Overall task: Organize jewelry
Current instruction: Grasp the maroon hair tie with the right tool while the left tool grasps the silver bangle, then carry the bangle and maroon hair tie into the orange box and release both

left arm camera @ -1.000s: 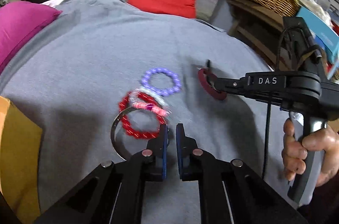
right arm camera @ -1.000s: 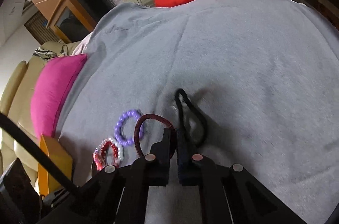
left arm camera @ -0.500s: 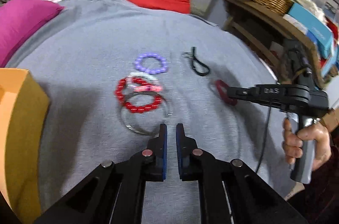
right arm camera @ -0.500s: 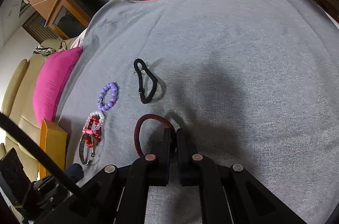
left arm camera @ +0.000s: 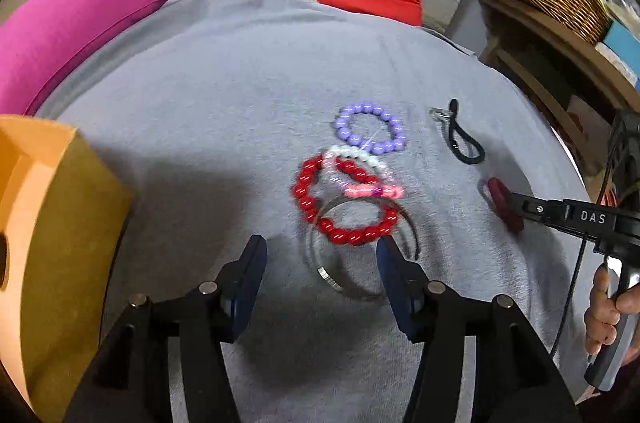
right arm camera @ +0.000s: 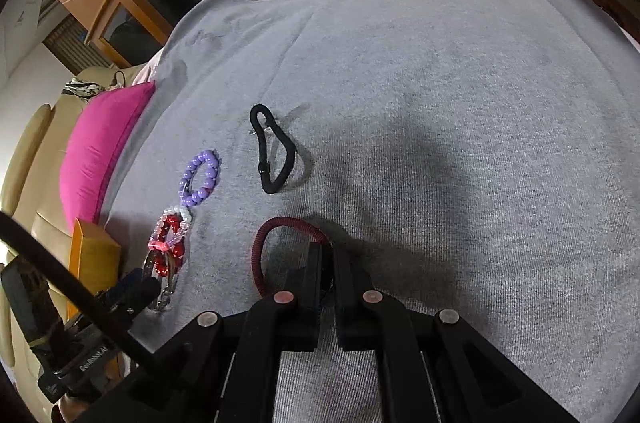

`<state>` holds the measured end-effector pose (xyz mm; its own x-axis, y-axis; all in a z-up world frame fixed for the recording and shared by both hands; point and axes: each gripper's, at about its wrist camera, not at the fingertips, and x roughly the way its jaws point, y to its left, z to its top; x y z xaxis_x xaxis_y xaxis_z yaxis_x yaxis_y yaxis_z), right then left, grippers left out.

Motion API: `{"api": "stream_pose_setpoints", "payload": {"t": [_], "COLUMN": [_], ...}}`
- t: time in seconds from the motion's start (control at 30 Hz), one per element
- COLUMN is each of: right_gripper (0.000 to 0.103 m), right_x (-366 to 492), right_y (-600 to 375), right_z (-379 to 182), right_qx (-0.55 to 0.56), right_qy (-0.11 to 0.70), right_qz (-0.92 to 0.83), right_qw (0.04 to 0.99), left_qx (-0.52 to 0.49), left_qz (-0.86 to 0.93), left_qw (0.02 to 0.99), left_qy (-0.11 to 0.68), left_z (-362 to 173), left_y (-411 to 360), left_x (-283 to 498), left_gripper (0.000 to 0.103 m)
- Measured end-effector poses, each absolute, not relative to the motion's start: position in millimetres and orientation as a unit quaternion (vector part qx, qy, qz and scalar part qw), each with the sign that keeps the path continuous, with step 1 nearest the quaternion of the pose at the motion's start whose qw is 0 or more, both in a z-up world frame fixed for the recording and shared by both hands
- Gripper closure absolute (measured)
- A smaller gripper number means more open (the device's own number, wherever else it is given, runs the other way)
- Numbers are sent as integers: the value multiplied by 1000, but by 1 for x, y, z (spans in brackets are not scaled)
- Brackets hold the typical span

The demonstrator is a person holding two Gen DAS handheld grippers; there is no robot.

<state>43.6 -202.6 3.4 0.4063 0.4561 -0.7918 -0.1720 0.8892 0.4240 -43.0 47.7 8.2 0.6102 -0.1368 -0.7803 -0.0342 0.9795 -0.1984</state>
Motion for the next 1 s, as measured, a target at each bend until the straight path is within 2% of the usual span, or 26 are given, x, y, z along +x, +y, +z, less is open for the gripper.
{"api": "stream_pose_setpoints", "payload": {"t": [0.03, 0.07, 0.17, 0.4, 0.43, 0.47, 1.0], "right_gripper": [97, 97, 97, 97, 97, 97, 97], "right_x": [44, 44, 45, 47, 47, 46, 18], "right_y": [-202, -201, -201, -197, -197, -196, -183], "right_z": [3, 3, 3, 4, 4, 4, 35], "right_qx": [137, 136, 135, 128, 127, 126, 119], "right_qy": [510, 509, 509, 503, 502, 500, 460], "right_qz": [189, 189, 189, 189, 189, 189, 239], "right_qw": [828, 828, 829, 833, 834, 836, 847], "left_qx": [-107, -120, -101, -37, -37, -34, -63], "left_qz": [-40, -52, -55, -48, -47, -44, -60], "left_qw": [890, 887, 890, 891, 893, 895, 910], "left_qy": [441, 443, 440, 449, 446, 443, 406], "left_z": [9, 10, 11, 1, 2, 2, 38], "left_y": [47, 45, 35, 15, 14, 14, 22], "left_x": [-42, -41, -45, -40, -42, -42, -85], "left_gripper": [42, 33, 24, 24, 30, 42, 42]}}
